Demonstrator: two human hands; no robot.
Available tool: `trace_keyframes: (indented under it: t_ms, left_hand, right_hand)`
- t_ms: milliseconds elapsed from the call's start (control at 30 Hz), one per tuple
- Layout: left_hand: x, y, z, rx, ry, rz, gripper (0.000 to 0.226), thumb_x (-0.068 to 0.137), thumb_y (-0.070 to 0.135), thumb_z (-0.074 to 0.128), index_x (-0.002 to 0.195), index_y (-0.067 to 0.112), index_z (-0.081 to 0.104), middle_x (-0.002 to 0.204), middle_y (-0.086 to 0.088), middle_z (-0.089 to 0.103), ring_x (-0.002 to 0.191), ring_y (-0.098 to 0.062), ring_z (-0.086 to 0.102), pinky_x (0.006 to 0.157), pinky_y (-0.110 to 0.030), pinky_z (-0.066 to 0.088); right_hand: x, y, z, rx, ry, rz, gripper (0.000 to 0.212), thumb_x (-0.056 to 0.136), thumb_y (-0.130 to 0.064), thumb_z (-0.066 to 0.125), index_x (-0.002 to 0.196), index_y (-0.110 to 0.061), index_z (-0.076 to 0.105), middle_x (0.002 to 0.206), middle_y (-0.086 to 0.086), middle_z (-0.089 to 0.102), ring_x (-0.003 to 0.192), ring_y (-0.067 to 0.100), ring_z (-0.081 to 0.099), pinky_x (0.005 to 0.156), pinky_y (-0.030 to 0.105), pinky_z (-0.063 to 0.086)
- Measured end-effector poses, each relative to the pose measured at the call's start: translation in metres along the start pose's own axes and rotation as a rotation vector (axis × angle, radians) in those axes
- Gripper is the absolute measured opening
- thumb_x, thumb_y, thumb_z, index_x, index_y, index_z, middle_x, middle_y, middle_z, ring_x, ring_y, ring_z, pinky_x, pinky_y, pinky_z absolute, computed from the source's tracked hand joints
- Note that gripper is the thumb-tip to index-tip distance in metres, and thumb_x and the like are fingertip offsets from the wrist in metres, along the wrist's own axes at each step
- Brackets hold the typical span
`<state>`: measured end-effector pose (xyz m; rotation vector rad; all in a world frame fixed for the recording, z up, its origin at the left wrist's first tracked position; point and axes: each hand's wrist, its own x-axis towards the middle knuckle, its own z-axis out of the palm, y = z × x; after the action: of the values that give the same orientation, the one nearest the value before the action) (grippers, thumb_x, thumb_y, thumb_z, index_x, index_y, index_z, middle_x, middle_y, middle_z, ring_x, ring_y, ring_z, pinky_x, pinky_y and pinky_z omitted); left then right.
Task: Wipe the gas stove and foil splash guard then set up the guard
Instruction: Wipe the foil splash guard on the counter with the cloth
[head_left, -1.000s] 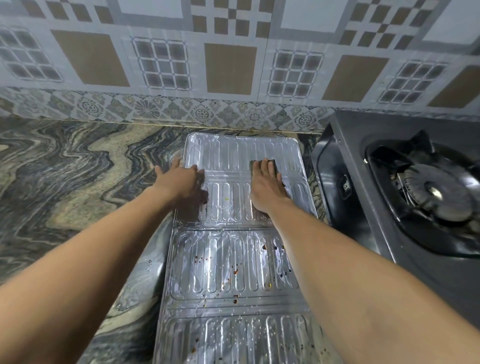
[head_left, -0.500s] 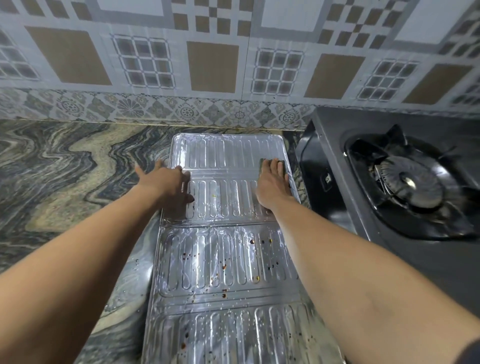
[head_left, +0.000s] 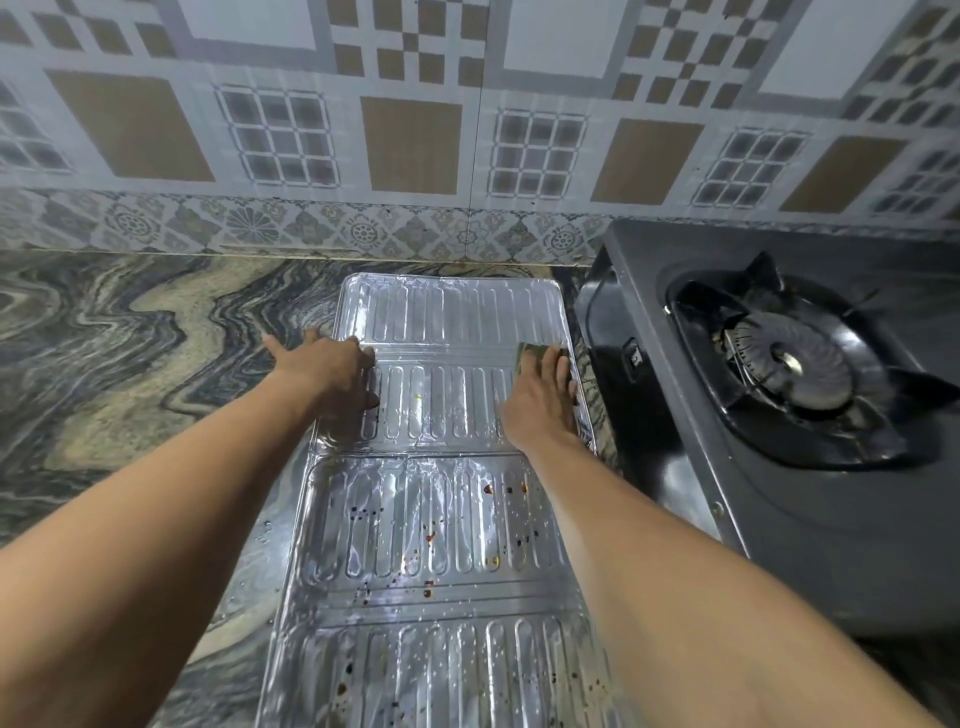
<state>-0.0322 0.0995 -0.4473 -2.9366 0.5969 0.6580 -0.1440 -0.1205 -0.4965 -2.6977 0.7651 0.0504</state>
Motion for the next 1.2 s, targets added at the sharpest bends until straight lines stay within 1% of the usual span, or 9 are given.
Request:
trace_keyframes:
  t_ms: [167,267,333,400,533,667,800,1033,1200]
  left_hand:
    - [-0.002,0.002,0.001,-0.02,0.006,0.002,0.061,0.091,0.043,0.062,0.147,0.035,0.04,0.158,0.001,0.035,0.151,-0.035,0.011,0.107,-0.079,0.002]
    - [0.0,-0.004,0.004,-0.052,0.027,0.017,0.069,0.085,0.039,0.067,0.148,0.037,0.04,0.159,0.002,0.034,0.151,-0.033,0.009,0.107,-0.079,0.001]
    - [0.0,-0.008,0.008,-0.036,0.058,0.033,0.077,0.081,0.053,0.07,0.149,0.035,0.039,0.157,0.001,0.038,0.151,-0.033,0.011,0.109,-0.078,0.003]
    - [-0.003,-0.011,0.012,-0.013,0.096,0.061,0.078,0.083,0.062,0.064,0.15,0.032,0.038,0.157,0.001,0.036,0.151,-0.033,0.01,0.109,-0.077,0.005]
    - [-0.015,-0.014,0.016,-0.053,0.103,0.118,0.072,0.091,0.061,0.054,0.153,0.029,0.035,0.161,0.004,0.025,0.152,-0.034,0.0,0.108,-0.078,0.003]
    - [-0.027,-0.027,0.016,-0.116,0.072,0.113,0.088,0.086,0.061,0.062,0.157,0.027,0.023,0.166,0.007,0.008,0.152,-0.034,-0.008,0.11,-0.075,-0.001]
    - [-0.038,-0.039,0.016,-0.069,0.013,0.088,0.107,0.071,0.069,0.072,0.157,0.033,0.019,0.165,0.011,0.003,0.151,-0.035,-0.009,0.11,-0.073,-0.002]
    - [-0.045,-0.039,0.024,-0.061,-0.017,0.046,0.101,0.069,0.069,0.071,0.154,0.043,0.023,0.166,-0.002,-0.004,0.15,-0.041,-0.008,0.109,-0.076,0.0]
    - [-0.043,-0.042,0.026,-0.091,-0.018,0.017,0.094,0.072,0.066,0.072,0.151,0.049,0.025,0.166,-0.004,-0.004,0.15,-0.042,-0.009,0.11,-0.076,0.001]
  right_hand:
    - [-0.016,-0.018,0.006,0.062,-0.046,-0.074,0.078,0.094,0.002,0.04,0.157,-0.013,-0.003,0.165,0.011,-0.008,0.152,0.028,-0.01,0.122,0.045,-0.006]
    - [-0.016,-0.024,0.011,0.079,-0.056,-0.086,0.076,0.095,-0.001,0.041,0.158,-0.012,0.0,0.164,0.014,-0.011,0.152,0.028,-0.011,0.123,0.046,-0.004]
    - [-0.016,-0.024,0.011,0.072,-0.076,-0.078,0.075,0.095,-0.004,0.041,0.158,-0.016,0.003,0.162,0.019,-0.017,0.151,0.032,-0.013,0.123,0.047,-0.003]
    - [-0.016,-0.024,0.011,0.068,-0.106,-0.064,0.074,0.096,-0.005,0.039,0.158,-0.018,0.001,0.16,0.021,-0.023,0.15,0.034,-0.016,0.123,0.047,-0.003]
    - [-0.016,-0.024,0.008,0.043,-0.144,-0.073,0.073,0.097,-0.006,0.036,0.158,-0.016,-0.003,0.16,0.021,-0.023,0.15,0.034,-0.016,0.122,0.047,-0.005]
    - [-0.014,-0.023,0.006,0.024,-0.174,-0.063,0.073,0.097,-0.006,0.034,0.158,-0.016,-0.006,0.159,0.021,-0.025,0.15,0.035,-0.018,0.122,0.047,-0.007]
    - [-0.013,-0.024,0.007,0.004,-0.155,-0.055,0.072,0.098,-0.008,0.035,0.158,-0.015,-0.004,0.16,0.022,-0.022,0.15,0.035,-0.015,0.122,0.048,-0.006]
    - [-0.016,-0.036,0.013,-0.018,-0.072,-0.051,0.073,0.096,-0.011,0.046,0.158,-0.01,0.006,0.162,0.024,-0.008,0.151,0.037,-0.006,0.122,0.05,0.001]
    - [-0.019,-0.065,0.018,0.026,-0.111,-0.223,0.071,0.094,-0.007,0.045,0.156,-0.011,0.011,0.164,0.019,-0.003,0.151,0.035,-0.005,0.122,0.05,0.005]
